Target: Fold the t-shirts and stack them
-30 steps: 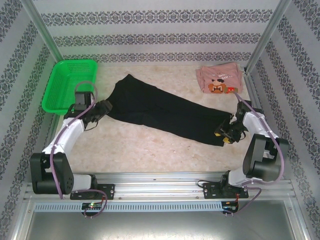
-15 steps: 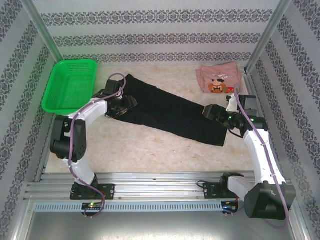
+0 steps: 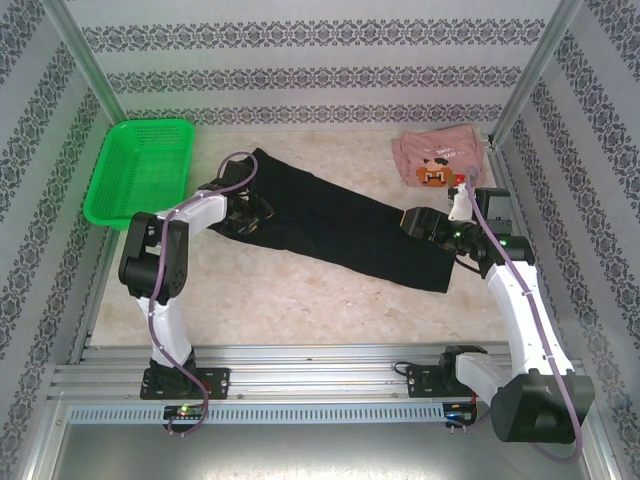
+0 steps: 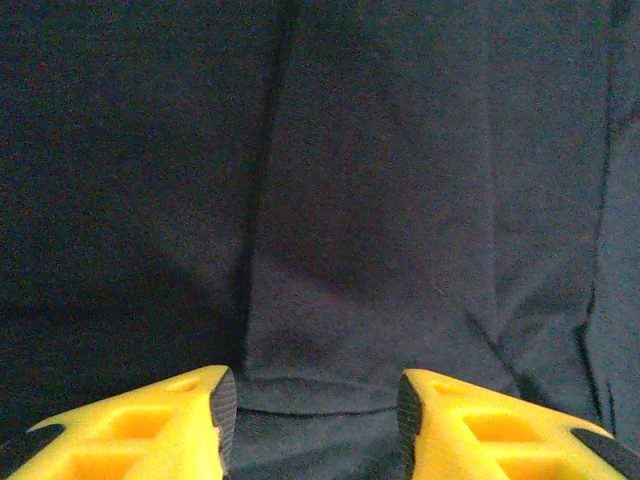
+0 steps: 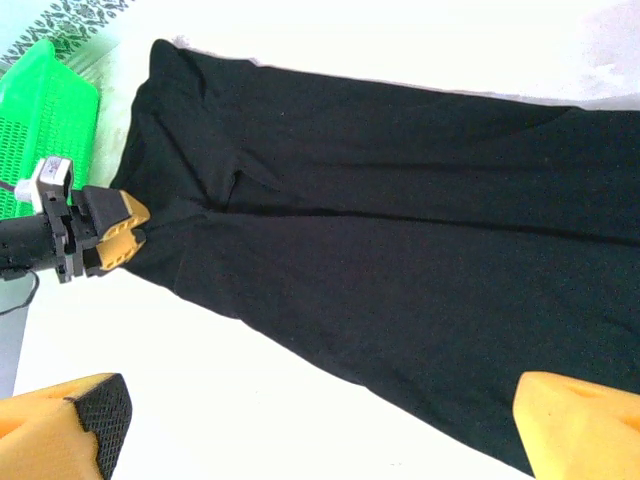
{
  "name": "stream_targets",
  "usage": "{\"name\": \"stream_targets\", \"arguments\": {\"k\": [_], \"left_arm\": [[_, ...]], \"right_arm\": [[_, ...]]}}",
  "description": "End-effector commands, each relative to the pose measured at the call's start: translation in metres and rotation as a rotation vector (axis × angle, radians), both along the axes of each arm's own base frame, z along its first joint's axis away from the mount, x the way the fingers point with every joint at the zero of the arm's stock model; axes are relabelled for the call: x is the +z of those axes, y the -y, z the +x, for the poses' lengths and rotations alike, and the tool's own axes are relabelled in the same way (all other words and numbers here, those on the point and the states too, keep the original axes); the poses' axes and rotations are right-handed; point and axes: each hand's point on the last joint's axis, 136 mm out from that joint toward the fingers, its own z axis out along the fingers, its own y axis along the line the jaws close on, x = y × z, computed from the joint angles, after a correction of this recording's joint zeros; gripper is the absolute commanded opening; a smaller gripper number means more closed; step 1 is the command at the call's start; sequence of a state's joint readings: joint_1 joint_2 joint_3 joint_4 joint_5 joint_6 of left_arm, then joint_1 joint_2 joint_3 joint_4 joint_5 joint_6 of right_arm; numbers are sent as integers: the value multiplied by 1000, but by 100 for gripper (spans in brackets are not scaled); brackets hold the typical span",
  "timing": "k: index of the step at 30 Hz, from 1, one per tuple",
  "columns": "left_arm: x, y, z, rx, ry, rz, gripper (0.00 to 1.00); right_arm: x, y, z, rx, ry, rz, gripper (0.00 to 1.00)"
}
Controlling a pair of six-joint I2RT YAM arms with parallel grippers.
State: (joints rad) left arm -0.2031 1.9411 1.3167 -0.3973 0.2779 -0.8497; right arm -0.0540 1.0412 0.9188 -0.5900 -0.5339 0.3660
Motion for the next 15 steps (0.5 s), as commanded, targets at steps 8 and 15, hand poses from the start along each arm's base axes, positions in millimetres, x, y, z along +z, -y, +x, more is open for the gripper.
{"name": "stream_targets", "arguments": {"k": [8,15], "left_arm": [[-5,-5,26,78,3,42,40],[1,-1,36,69,20,27,23]], "right_arm": [[7,-8,3,47,31,15,98],[3,-9,3,48,19,15,98]]}}
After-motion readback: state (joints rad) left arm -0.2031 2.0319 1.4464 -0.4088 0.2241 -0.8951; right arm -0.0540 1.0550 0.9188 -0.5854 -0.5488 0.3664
